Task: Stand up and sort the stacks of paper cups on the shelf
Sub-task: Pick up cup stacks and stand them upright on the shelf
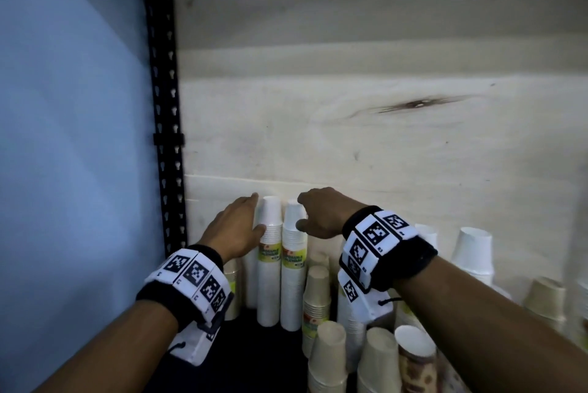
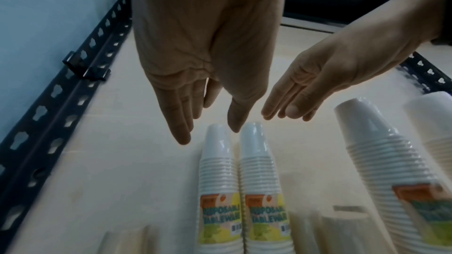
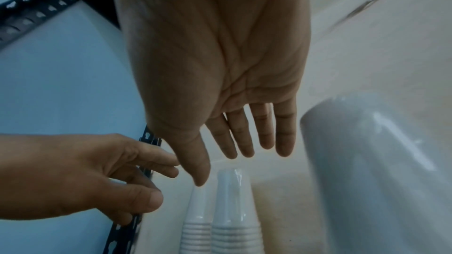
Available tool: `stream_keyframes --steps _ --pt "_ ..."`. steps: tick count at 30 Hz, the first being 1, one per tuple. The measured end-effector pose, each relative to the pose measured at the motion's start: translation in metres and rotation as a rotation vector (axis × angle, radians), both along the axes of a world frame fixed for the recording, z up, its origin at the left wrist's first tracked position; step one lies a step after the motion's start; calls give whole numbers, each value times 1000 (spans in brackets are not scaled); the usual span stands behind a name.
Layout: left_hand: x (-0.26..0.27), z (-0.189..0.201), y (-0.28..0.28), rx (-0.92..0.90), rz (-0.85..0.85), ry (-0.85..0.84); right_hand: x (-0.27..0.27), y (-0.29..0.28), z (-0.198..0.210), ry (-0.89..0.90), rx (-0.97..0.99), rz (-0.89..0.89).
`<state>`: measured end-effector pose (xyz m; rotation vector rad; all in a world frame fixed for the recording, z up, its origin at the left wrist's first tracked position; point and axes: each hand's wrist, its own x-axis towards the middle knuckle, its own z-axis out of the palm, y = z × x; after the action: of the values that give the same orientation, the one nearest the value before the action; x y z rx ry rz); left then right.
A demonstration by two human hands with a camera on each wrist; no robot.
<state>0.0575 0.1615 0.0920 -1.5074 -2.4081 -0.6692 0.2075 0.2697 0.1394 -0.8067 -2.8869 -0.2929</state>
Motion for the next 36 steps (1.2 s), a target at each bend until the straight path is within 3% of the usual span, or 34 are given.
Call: stream_keyframes --steps 7,16,20,30,36 --pt "42 32 -7 109 -62 24 53 1 18 69 -7 -106" --pt "122 47 21 23 -246 -46 158 15 25 82 -39 -371" --pt "154 40 43 -37 -308 -73 192 17 16 89 -109 -403" --pt "177 30 66 -232 -191 62 200 21 -3 140 -250 -320" --pt "172 24 71 -226 -235 -36 201 25 -9 183 -257 -322"
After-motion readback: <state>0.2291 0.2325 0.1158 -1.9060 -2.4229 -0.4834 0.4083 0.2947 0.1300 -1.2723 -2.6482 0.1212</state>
